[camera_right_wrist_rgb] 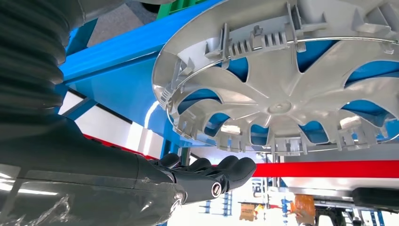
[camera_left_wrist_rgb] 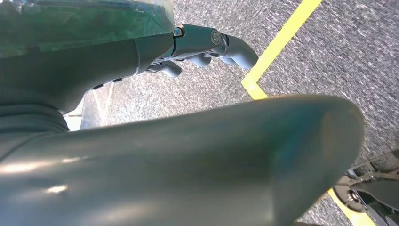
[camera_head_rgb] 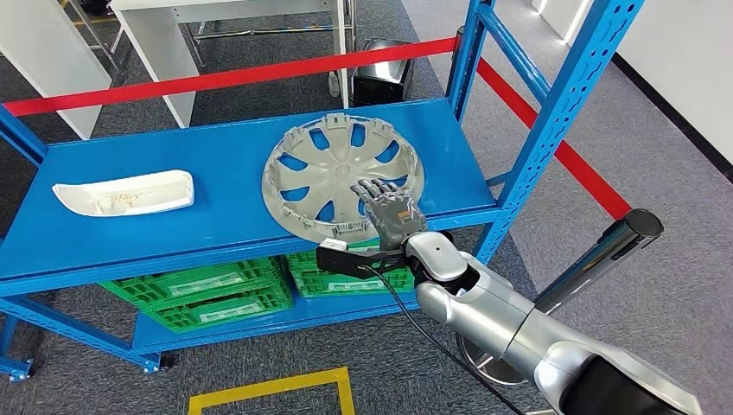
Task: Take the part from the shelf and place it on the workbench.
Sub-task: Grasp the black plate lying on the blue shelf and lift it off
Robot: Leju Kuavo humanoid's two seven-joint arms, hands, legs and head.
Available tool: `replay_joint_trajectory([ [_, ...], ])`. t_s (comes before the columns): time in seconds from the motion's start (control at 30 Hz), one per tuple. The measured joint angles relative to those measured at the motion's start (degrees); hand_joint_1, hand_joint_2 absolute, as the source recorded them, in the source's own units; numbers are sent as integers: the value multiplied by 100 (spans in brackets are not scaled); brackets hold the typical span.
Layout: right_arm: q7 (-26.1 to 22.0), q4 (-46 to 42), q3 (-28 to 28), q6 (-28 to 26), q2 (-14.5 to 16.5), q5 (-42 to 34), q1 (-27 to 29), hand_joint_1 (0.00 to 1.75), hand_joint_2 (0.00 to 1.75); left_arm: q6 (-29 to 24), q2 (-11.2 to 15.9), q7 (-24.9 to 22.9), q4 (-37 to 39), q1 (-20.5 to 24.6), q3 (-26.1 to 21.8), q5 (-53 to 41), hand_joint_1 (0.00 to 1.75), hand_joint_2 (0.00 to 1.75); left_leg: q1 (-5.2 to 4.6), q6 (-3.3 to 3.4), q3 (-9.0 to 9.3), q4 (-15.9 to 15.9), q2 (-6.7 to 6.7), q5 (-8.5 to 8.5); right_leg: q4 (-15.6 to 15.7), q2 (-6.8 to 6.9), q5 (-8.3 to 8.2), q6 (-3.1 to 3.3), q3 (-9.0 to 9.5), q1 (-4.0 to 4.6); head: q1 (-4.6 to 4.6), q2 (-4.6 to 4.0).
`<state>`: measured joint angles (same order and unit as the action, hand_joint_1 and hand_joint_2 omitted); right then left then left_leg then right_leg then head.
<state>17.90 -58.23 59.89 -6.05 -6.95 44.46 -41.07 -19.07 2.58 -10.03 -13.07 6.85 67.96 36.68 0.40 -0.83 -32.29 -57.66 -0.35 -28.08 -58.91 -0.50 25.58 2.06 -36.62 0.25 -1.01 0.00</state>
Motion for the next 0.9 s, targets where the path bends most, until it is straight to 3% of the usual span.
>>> replay_joint_trajectory([
  [0.13,27,1,-3,-37,0,0,2,0,0,-2,0,-8,0,1,1,-8,0,0,-1,2,0,0,0,-1,1,0,0,0,0,-1,-1,0],
  [0.33,247,6,-8,17,-15,5,-13,0,0,-14,-3,16,0,5,2,-27,0,0,-1,2,1,0,0,-1,2,0,0,0,1,-1,1,0],
  [0.9,299,7,-7,60,-20,26,-19,0,0,10,-9,-57,0,8,2,4,0,0,-1,2,2,0,0,-1,2,0,0,0,3,-1,1,0],
])
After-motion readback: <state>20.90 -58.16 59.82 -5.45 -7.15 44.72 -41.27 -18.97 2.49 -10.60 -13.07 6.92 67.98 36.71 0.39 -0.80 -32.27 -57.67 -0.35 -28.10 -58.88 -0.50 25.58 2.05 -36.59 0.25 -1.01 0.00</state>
